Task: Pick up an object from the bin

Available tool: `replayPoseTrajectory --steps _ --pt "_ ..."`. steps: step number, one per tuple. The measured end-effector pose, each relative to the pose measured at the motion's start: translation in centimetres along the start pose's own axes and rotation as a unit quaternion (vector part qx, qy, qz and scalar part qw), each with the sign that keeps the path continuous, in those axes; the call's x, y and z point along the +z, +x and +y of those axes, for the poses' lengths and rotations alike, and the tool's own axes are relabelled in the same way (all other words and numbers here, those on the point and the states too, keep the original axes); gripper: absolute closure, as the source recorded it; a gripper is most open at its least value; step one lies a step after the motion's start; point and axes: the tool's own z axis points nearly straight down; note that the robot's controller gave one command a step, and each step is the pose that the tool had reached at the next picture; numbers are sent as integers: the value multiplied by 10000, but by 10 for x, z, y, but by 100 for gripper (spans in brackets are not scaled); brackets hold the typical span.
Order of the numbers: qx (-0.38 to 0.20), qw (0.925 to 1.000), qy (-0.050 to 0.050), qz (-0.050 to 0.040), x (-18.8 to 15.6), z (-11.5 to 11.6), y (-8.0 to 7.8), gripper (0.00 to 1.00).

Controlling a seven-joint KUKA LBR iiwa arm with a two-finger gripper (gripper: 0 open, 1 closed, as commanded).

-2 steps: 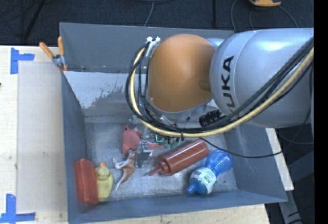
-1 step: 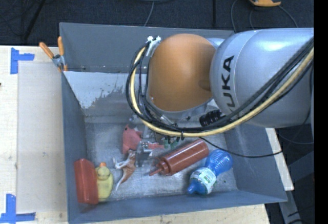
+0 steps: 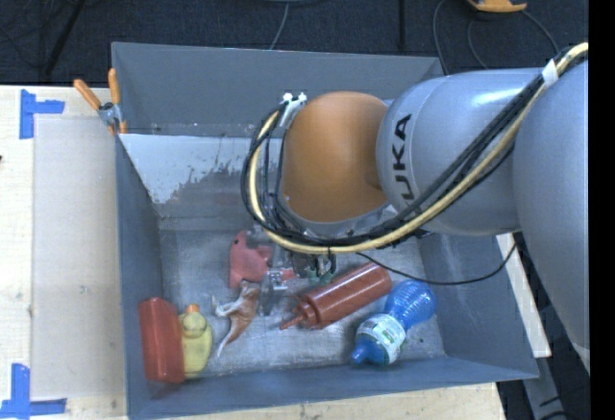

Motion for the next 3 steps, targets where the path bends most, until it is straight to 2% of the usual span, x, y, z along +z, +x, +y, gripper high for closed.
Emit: replayPoseTrajectory --steps 1,2,3 --pt "288 9996 7 -1 122 -79 -58 0" --pt "288 9996 7 -1 122 -79 -58 0" --pt "507 9987 13 -4 123 -58 -52 0"
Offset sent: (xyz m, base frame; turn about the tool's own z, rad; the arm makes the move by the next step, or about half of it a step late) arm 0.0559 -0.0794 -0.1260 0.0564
